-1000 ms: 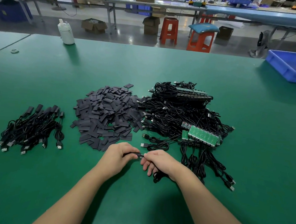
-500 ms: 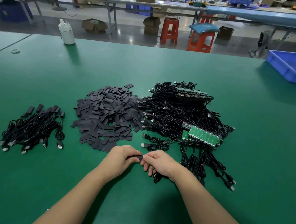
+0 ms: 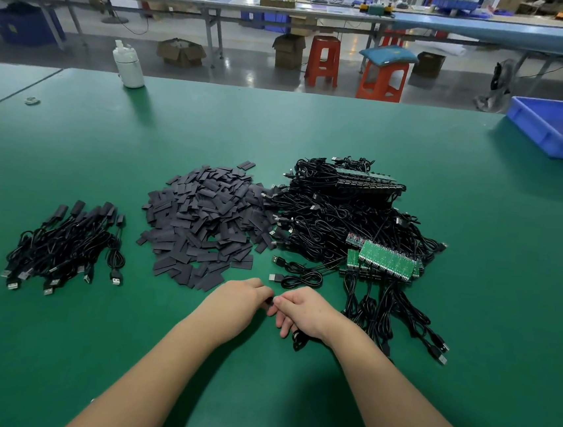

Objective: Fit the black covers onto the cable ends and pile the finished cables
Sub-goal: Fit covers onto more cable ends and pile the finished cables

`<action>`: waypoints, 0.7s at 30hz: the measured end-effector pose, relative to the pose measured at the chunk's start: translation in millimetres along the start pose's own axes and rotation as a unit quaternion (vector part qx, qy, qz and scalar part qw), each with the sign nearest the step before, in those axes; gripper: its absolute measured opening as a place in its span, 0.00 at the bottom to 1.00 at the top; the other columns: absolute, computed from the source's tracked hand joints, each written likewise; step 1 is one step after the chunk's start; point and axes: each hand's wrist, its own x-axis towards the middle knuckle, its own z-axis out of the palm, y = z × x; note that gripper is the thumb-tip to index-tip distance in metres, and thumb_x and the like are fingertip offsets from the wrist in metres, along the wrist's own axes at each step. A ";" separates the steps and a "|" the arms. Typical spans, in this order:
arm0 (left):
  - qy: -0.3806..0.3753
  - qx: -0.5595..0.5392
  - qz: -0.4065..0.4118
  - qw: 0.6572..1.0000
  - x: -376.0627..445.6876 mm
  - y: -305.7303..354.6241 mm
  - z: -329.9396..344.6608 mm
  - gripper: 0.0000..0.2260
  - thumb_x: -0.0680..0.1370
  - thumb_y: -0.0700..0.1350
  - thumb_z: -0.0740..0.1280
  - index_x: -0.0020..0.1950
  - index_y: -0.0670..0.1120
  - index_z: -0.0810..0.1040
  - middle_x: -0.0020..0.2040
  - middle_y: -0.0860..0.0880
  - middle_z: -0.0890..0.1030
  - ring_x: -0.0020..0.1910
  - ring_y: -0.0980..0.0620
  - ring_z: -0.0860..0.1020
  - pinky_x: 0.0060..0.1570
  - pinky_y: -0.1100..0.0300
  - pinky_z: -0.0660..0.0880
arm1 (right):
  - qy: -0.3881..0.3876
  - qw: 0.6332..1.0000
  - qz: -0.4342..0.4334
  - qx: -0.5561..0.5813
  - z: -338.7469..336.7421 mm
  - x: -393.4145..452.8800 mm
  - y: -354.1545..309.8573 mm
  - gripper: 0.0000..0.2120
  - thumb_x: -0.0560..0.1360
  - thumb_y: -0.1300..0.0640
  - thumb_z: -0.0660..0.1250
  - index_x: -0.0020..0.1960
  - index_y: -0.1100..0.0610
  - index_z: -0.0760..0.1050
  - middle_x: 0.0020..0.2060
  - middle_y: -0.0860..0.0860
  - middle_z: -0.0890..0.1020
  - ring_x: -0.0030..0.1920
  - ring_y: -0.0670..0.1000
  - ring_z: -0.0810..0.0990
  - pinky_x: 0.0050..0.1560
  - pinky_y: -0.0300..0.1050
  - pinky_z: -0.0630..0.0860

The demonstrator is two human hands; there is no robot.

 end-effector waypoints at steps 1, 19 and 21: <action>-0.005 0.003 0.000 1.000 0.1 -0.2 0.4 0.09 0.80 0.41 0.60 0.57 0.51 0.76 0.51 0.51 0.74 0.48 0.48 0.78 0.47 0.55 0.74 | 0.001 1.000 0.000 0.000 -0.1 -0.3 -0.5 0.15 0.85 0.52 0.57 0.45 0.53 0.80 0.30 0.46 0.82 0.32 0.46 0.83 0.32 0.31 0.72; 0.173 -0.633 -0.325 0.682 -6.2 42.2 18.2 0.13 0.77 0.44 0.71 0.35 0.40 0.77 0.28 0.47 0.77 0.27 0.51 0.70 0.28 0.62 0.68 | 0.012 1.000 0.007 0.024 3.7 -12.4 -20.3 0.15 0.86 0.55 0.55 0.48 0.59 0.77 0.39 0.53 0.81 0.32 0.49 0.80 0.31 0.34 0.72; 0.183 -0.620 -0.320 0.693 -6.4 43.0 14.8 0.13 0.78 0.45 0.70 0.35 0.42 0.76 0.30 0.49 0.77 0.30 0.53 0.71 0.32 0.60 0.69 | 0.019 1.000 0.005 -0.003 5.2 -13.1 -27.4 0.14 0.86 0.54 0.54 0.51 0.59 0.75 0.44 0.52 0.81 0.36 0.51 0.82 0.37 0.39 0.78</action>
